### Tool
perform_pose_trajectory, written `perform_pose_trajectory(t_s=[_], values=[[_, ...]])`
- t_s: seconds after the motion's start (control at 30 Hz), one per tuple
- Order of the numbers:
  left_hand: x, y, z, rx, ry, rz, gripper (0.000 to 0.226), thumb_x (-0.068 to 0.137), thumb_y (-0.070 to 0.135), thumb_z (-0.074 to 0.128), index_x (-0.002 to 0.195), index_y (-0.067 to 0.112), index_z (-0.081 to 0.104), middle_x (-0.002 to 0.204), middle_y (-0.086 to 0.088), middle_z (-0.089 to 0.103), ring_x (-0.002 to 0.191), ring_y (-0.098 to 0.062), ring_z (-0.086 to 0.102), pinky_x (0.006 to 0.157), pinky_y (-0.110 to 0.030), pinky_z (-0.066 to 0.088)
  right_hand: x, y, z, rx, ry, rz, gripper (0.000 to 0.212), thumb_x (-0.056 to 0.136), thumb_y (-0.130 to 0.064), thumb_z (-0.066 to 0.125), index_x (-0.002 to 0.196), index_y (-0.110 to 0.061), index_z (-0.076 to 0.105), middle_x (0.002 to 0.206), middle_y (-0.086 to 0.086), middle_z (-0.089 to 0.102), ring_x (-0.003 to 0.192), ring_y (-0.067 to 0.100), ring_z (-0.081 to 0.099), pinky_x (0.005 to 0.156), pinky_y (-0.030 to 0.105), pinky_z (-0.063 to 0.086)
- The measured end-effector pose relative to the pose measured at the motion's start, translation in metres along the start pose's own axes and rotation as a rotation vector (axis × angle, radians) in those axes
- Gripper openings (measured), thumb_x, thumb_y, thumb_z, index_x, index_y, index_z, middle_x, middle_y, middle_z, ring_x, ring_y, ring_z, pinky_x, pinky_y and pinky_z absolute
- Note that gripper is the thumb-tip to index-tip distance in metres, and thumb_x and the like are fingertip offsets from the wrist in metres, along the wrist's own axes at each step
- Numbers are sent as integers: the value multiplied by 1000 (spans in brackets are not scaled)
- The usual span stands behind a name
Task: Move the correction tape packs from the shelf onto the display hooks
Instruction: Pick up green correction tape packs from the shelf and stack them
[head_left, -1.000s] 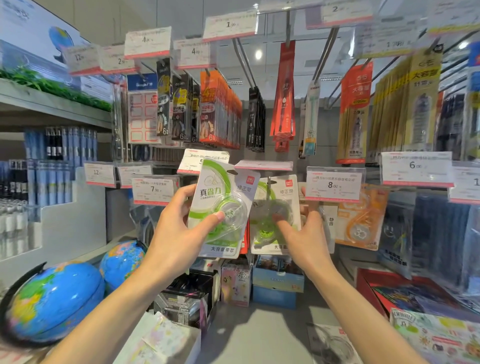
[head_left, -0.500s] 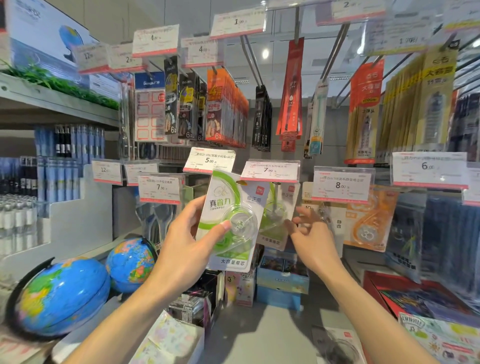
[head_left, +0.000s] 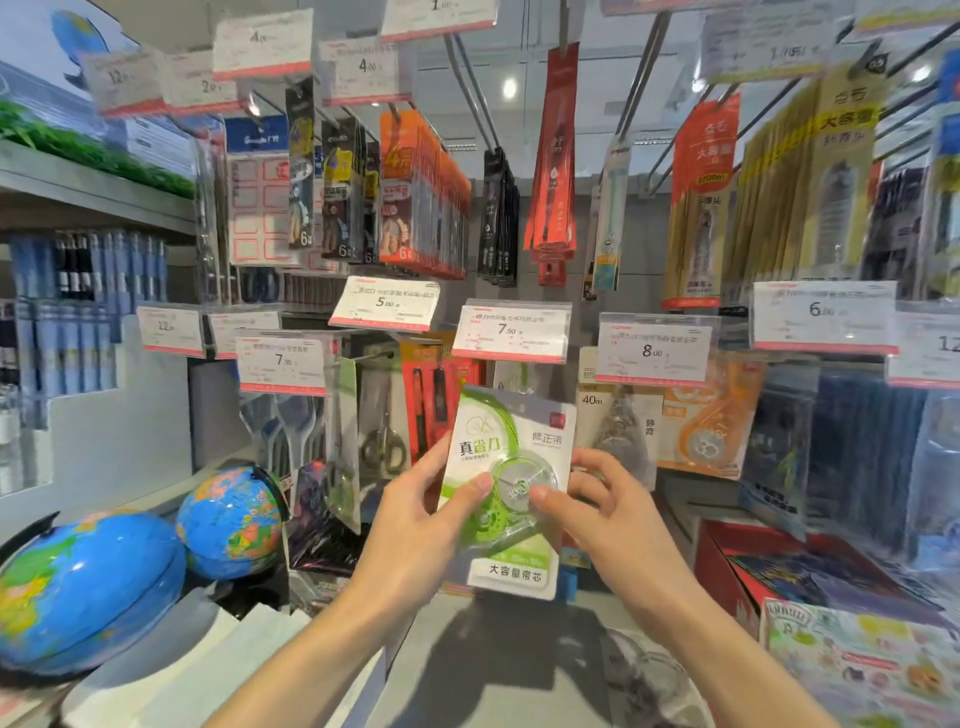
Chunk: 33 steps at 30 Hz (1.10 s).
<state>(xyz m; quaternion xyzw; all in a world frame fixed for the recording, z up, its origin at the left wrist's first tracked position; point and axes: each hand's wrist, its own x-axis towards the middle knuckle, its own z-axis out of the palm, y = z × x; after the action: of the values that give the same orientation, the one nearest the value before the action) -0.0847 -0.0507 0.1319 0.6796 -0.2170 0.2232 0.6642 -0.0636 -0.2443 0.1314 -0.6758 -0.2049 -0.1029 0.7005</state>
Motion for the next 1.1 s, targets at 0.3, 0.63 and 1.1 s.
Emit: perform_pose_trajectory(t_s=[0.3, 0.63, 1.1], values=[[14, 23, -17, 620, 132, 313, 27, 94, 25, 72, 121, 26, 69, 104, 14, 59, 89, -3, 62, 77, -12, 46, -7, -6, -24, -71, 56, -76, 46, 88, -10, 79, 126, -21, 57, 111, -5, 81, 101, 17, 79, 82, 36, 65], [62, 82, -21, 1125, 145, 744, 22, 94, 17, 71, 114, 10, 66, 121, -7, 61, 68, -19, 60, 49, -45, 54, -7, -17, -28, -152, 75, -134, 45, 88, -17, 80, 124, -33, 56, 111, -13, 80, 100, 10, 78, 84, 36, 65], [73, 87, -28, 895, 223, 733, 9, 93, 11, 70, 100, 16, 72, 103, 5, 71, 68, 2, 50, 72, -39, 53, 16, -23, -10, -201, 102, -263, 39, 91, -19, 78, 121, -36, 60, 112, -19, 77, 100, -1, 75, 76, 14, 58]])
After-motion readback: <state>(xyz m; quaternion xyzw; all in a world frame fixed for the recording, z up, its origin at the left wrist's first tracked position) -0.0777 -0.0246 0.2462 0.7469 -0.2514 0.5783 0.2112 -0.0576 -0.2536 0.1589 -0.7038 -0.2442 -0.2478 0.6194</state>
